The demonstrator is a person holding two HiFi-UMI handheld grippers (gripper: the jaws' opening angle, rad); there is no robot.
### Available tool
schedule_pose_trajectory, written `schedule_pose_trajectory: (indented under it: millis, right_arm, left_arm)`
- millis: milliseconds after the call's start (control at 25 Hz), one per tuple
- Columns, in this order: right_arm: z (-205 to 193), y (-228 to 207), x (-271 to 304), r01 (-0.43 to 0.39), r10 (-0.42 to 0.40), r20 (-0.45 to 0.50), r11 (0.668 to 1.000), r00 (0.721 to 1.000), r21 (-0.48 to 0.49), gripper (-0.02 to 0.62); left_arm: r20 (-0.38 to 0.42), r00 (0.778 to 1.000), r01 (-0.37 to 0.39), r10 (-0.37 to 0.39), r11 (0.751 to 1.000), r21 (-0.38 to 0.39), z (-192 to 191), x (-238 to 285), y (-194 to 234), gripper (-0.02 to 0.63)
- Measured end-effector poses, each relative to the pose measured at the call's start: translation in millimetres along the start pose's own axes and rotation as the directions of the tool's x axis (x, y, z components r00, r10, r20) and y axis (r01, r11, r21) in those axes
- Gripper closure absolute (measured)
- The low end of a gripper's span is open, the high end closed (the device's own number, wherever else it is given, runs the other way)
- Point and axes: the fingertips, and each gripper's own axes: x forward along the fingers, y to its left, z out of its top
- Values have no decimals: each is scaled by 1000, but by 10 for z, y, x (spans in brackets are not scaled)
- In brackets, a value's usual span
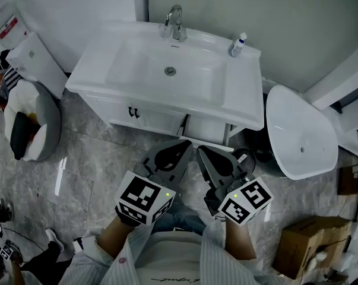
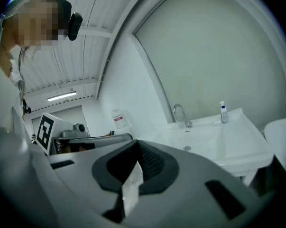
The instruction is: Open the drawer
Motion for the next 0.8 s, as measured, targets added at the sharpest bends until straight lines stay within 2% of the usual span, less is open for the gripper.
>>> schedule_pose_trajectory:
  millis: [360,800]
  right_arm:
    - [-18,17,31,-9,9,-18,1000,1000,-1,586]
    - [25,-39,9,15,-15,-5,1000,1000,-8,586]
  left_arm:
    - [-26,1000,12,-12,1000,19,-19,13,23,589]
    - [-21,997,77,-76,997,32,-1,29,51,589]
